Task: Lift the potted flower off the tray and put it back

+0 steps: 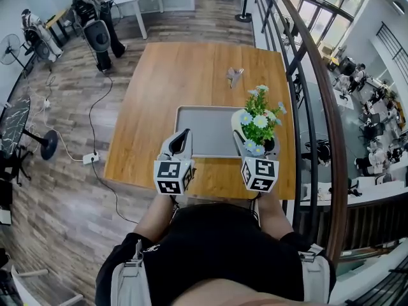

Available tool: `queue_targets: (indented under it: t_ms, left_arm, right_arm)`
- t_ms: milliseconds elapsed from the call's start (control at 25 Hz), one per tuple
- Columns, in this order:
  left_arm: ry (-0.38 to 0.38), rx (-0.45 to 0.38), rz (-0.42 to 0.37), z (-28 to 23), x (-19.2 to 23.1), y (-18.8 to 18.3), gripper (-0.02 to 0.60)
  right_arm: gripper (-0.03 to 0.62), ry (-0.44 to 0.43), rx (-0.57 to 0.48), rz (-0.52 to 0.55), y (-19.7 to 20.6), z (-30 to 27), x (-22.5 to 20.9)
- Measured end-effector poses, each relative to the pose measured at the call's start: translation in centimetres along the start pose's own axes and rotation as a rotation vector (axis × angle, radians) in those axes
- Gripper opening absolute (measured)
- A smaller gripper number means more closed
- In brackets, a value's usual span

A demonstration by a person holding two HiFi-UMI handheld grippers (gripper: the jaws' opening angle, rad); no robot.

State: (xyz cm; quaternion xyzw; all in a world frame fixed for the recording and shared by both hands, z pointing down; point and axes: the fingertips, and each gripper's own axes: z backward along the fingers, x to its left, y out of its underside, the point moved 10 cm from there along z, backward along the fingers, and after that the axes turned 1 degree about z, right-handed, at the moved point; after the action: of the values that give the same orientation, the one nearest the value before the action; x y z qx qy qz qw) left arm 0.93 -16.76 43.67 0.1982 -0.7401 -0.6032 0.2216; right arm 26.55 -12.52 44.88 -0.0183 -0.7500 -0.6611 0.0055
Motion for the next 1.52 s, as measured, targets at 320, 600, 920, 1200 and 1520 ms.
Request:
queue_targets:
  t_ms: [320, 600, 920, 1200, 1520]
  left_arm:
    - [-0.050, -0.004, 0.015, 1.5, 0.5, 0.5, 0.012]
    - [-0.118, 0.003, 0.025, 3.7, 1.4, 1.0, 0.012]
    - [-0.208, 0.010, 0.033, 6.7, 3.0, 1.4, 0.012]
    - [-0.282, 0.016, 0.031, 9.0, 4.9, 1.3, 0.012]
    - [-0.347, 0.029, 0.027, 11.3, 7.2, 1.1, 0.012]
  right_arm:
    - [0.471, -0.052, -0.010, 0.017, 0.1, -1.0, 1.2]
    - [0.471, -0.123, -0.018, 0.020, 0.1, -2.9, 3.4]
    - [0.471, -0.206, 0.009, 0.031, 1.9, -6.0, 6.8]
    - [0.471, -0.269, 0.096, 0.017, 5.2, -9.0, 9.9]
    - [0.471, -0.244, 0.230, 0.022, 10.9, -12.3, 11.8]
